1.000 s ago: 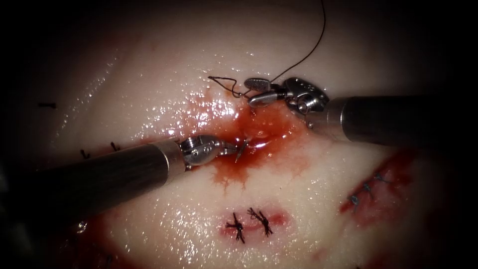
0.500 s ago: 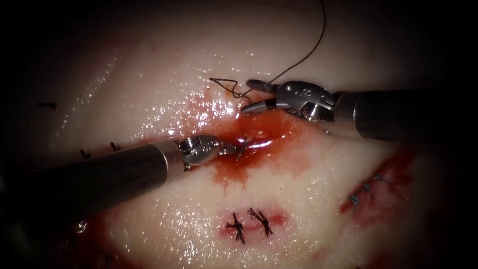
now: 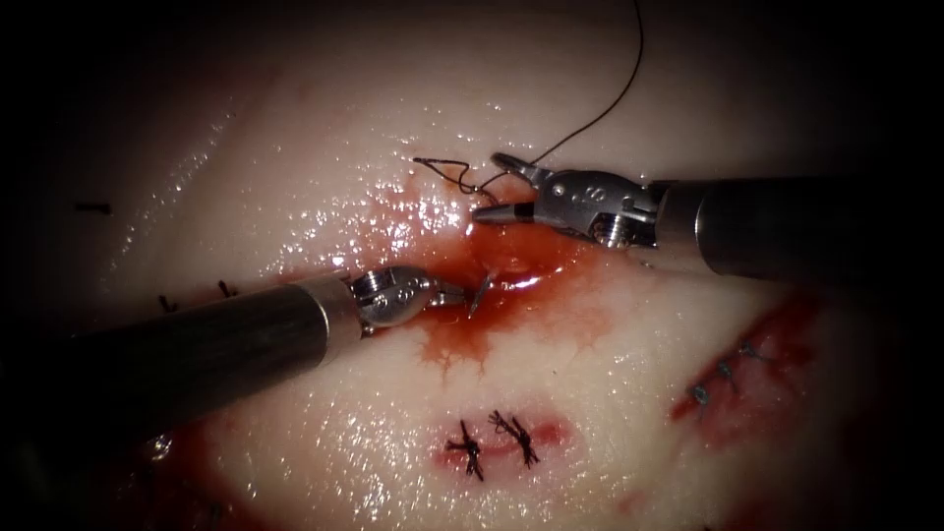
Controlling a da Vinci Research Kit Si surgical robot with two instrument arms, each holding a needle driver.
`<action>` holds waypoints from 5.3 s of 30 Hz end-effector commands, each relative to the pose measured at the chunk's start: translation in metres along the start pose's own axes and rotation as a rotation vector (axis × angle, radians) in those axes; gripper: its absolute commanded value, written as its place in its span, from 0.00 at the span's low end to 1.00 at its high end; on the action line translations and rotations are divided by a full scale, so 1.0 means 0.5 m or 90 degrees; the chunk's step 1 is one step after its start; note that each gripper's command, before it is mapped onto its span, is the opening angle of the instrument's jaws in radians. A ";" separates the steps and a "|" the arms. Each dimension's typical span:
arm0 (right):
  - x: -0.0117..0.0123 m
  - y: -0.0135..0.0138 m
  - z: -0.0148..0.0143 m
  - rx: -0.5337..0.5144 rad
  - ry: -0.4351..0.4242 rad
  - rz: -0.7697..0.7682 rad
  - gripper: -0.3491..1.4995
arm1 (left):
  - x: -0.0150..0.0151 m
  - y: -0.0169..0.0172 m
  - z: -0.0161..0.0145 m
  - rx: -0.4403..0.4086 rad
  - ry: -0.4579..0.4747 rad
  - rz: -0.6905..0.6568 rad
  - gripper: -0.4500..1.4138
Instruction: Wound Closure
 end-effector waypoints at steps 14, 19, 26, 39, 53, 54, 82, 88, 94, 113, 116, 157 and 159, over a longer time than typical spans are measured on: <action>0.0008 -0.0024 -0.0015 0.049 0.023 -0.034 0.00 | 0.0001 -0.0004 0.0017 0.000 0.001 0.001 0.03; 0.0002 -0.0020 -0.0007 0.105 0.054 0.038 0.00 | 0.0001 -0.0004 0.0016 -0.001 0.001 0.001 0.03; -0.0056 0.0003 0.0017 0.186 0.071 0.227 0.00 | -0.0004 -0.0016 -0.0017 -0.003 -0.001 0.002 0.05; -0.0102 -0.0004 0.0010 0.261 0.044 0.428 0.00 | -0.0004 -0.0028 -0.0043 0.006 -0.004 0.003 0.06; -0.0058 0.0125 -0.0081 0.332 0.127 0.425 0.86 | -0.0038 0.0006 -0.0021 -0.006 0.117 0.283 0.15; -0.0062 0.0130 -0.0089 0.329 0.126 0.425 0.86 | -0.0038 0.0008 -0.0018 0.002 0.132 0.300 0.15; -0.0179 0.0145 -0.0084 0.287 0.127 0.391 0.82 | 0.0036 0.0066 0.0010 0.000 0.245 0.463 0.74; -0.0183 0.0138 -0.0078 0.284 0.127 0.389 0.81 | 0.0041 0.0060 0.0017 0.018 0.256 0.461 0.67; -0.0183 0.0136 -0.0076 0.283 0.127 0.388 0.81 | 0.0045 0.0057 0.0022 0.039 0.274 0.458 0.62; -0.0189 0.0121 -0.0064 0.279 0.123 0.383 0.80 | 0.0079 0.0049 0.0043 0.116 0.338 0.438 0.43; -0.0189 0.0121 -0.0064 0.279 0.123 0.383 0.79 | 0.0081 0.0048 0.0044 0.126 0.347 0.435 0.06; -0.0163 0.0123 -0.0127 0.260 0.043 0.283 0.29 | 0.0176 0.0169 -0.0161 -0.325 0.490 -0.122 0.00; -0.0161 0.0115 -0.0131 0.294 0.047 0.275 0.32 | 0.0189 0.0179 -0.0190 -0.281 0.501 -0.070 0.00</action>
